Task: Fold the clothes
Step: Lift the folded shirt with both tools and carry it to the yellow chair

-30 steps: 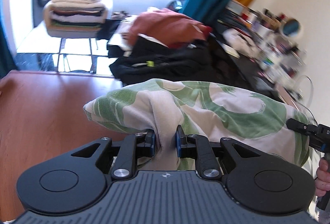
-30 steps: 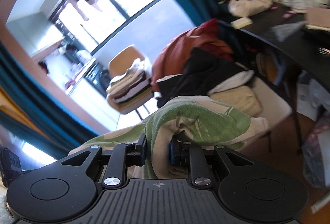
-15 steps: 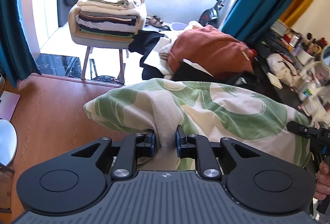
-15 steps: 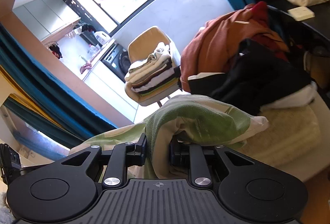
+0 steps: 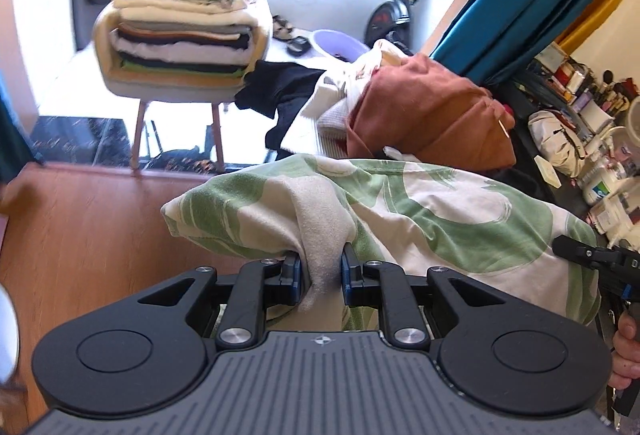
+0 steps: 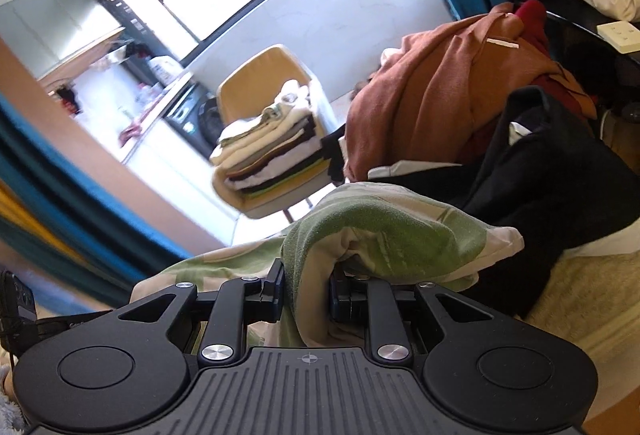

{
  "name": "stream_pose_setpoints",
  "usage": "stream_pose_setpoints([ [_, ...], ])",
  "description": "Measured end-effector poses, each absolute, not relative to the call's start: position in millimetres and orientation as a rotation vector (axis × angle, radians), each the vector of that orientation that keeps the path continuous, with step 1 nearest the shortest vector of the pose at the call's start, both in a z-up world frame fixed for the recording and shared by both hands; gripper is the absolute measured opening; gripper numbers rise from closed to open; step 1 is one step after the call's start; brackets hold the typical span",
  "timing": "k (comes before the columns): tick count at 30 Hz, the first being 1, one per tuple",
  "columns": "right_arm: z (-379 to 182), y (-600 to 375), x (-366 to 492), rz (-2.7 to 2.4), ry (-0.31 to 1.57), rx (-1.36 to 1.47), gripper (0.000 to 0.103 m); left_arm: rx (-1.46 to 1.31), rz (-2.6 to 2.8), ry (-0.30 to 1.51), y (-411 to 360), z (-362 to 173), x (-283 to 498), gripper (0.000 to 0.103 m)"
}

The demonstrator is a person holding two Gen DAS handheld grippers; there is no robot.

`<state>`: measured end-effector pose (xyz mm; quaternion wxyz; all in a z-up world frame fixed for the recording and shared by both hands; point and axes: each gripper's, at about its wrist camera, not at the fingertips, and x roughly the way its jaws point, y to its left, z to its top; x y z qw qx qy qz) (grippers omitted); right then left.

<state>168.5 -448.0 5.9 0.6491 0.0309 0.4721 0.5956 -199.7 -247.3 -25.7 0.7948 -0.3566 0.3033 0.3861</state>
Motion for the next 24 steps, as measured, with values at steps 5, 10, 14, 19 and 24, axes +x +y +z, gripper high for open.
stream_pose_setpoints([
  [5, 4, -379, 126, 1.226, 1.072, 0.094, 0.018, -0.761, 0.759, 0.67, -165, -20, -240, 0.019],
  [10, 6, -311, 84, 1.151, 1.063, 0.125, 0.018, -0.703, 0.728, 0.678, -97, -4, -274, 0.019],
  [14, 3, -271, 62, 1.124, 1.066, 0.139, 0.018, -0.713, 0.729, 0.669, -54, -1, -291, 0.019],
  [19, -1, -222, 52, 1.117, 1.071, 0.141, 0.018, -0.752, 0.744, 0.671, -1, -7, -303, 0.019],
  [24, -7, -162, 59, 1.137, 1.074, 0.142, 0.018, -0.764, 0.776, 0.658, 61, -9, -304, 0.019],
])
